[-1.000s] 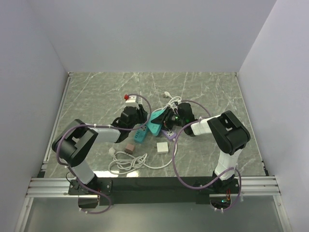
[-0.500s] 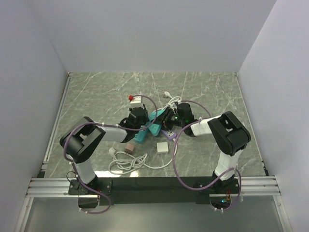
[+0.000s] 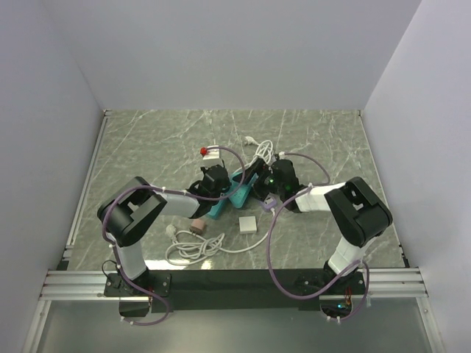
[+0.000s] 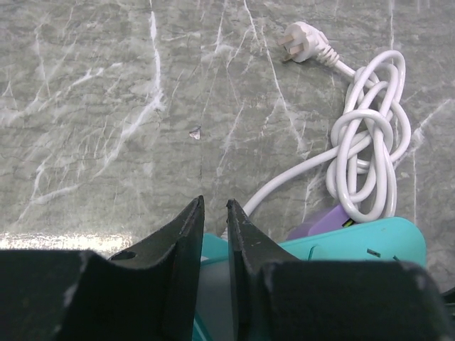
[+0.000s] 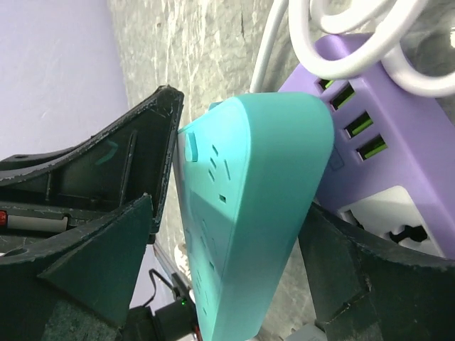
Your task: Insert the plug
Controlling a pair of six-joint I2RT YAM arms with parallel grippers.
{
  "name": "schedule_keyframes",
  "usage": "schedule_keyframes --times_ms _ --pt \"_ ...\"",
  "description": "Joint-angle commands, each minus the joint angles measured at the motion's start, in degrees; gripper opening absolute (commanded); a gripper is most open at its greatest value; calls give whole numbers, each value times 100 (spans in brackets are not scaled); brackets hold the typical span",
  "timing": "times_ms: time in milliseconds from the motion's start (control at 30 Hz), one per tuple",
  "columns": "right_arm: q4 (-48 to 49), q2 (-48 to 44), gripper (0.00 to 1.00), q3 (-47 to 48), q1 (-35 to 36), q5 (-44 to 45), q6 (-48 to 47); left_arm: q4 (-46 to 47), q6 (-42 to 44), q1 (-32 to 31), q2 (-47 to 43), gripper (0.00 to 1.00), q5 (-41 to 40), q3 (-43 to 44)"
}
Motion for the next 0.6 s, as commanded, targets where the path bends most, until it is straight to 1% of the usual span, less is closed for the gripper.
schedule_keyframes --times_ms 0,67,300,367,467,533,567 --pt "-1752 351 90 -600 -151 1316 -310 -655 13 -71 177 25 -82 -124" --pt "-1742 201 91 -732 -142 1360 -257 -655 22 -79 159 25 -196 -168" --pt "-2357 -1229 91 -908 -142 2054 -468 -567 40 -71 80 25 -250 -274" --pt "-2542 -1486 91 -934 -142 2221 -529 -584 48 -79 97 25 -258 -265" --pt "-2736 -2100 88 -934 -11 2502 -670 -575 40 -79 63 25 -293 -308" --pt "-2814 -2295 82 -891 173 2827 -827 -514 48 -79 -34 25 -320 -370" --pt "-2832 -2461 82 -856 253 2950 -907 -505 57 -79 -69 25 -320 -379"
